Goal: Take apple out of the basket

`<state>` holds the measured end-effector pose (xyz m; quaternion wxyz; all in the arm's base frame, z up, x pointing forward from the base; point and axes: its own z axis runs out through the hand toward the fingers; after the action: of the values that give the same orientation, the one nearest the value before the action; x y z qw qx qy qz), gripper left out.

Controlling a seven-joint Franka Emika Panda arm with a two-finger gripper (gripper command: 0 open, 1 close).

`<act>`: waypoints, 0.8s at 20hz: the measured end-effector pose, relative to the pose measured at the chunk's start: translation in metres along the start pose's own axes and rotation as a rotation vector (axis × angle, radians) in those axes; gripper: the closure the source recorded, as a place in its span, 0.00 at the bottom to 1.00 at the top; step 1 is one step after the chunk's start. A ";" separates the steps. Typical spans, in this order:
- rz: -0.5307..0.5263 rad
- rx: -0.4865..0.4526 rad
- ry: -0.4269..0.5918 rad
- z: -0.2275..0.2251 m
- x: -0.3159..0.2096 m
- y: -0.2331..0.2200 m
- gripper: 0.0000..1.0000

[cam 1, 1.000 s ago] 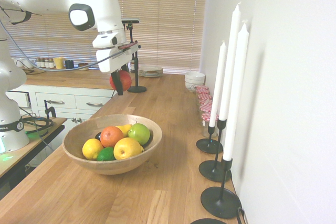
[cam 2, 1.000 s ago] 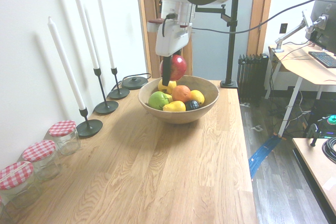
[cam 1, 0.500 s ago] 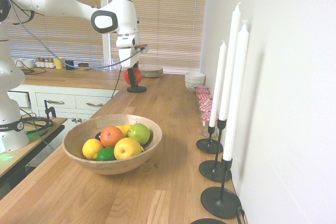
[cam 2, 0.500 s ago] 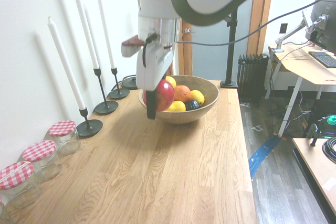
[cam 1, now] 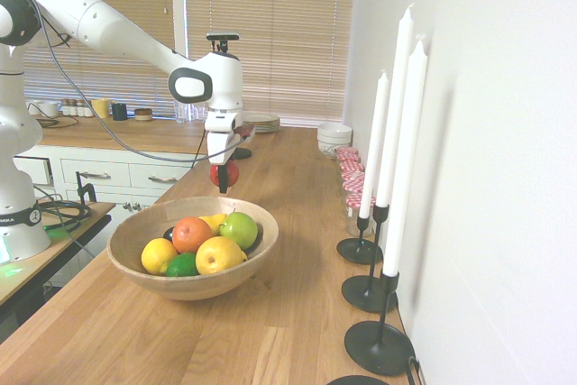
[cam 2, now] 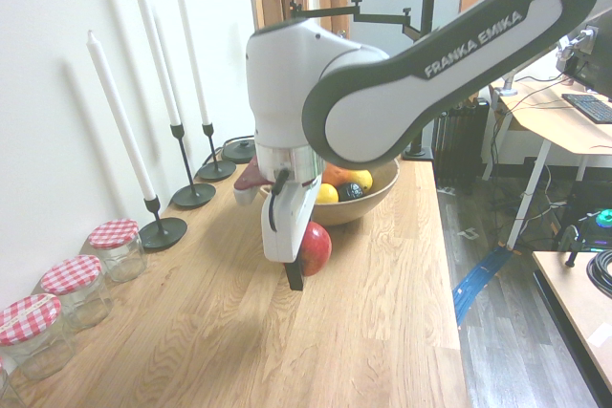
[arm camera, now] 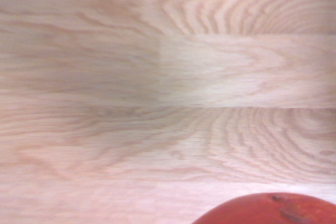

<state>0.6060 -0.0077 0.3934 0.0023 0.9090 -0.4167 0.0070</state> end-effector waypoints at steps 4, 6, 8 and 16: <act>0.014 -0.004 0.005 0.017 0.010 0.003 1.00; 0.015 -0.003 0.013 0.025 0.014 0.002 1.00; 0.012 -0.006 0.018 0.032 0.016 0.001 1.00; 0.004 -0.020 0.013 0.046 0.015 -0.002 0.00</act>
<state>0.6173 -0.0182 0.3475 0.0138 0.9081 -0.4185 0.0087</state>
